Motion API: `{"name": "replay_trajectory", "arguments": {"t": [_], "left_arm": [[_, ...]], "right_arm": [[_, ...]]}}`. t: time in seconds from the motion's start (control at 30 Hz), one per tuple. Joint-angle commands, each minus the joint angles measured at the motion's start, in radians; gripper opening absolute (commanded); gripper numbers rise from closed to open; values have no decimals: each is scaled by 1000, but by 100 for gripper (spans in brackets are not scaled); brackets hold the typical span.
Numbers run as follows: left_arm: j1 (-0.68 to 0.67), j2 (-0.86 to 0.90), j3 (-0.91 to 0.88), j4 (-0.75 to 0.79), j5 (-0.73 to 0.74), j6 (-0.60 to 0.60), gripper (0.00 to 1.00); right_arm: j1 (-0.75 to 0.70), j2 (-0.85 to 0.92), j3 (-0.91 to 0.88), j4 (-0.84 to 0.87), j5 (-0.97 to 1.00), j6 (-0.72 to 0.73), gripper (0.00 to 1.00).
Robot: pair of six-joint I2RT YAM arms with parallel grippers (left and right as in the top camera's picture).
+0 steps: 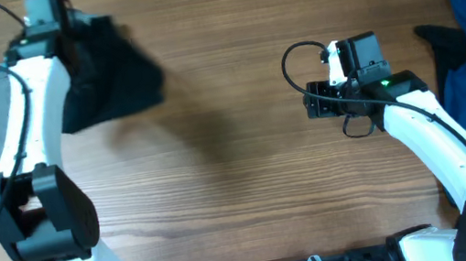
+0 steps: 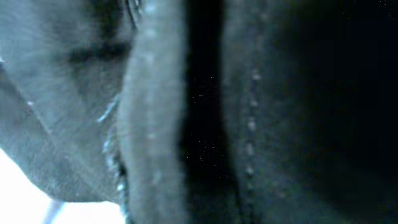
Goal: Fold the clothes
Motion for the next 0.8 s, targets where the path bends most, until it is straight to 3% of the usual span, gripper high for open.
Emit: {"name": "replay_trajectory", "arguments": {"t": [0.0,0.57,0.77], "left_arm": [[82,-21,30,86,-102,80,4],[171,-21,30,385,-103,272,4],[200,-24,67,407,-104,255,4]], "right_arm": [[-1,-14,23,-23,26,-17,71],[-1,-14,23,-34,26,-16,71],[-1,-14,23,-37,26,-16,70]]}}
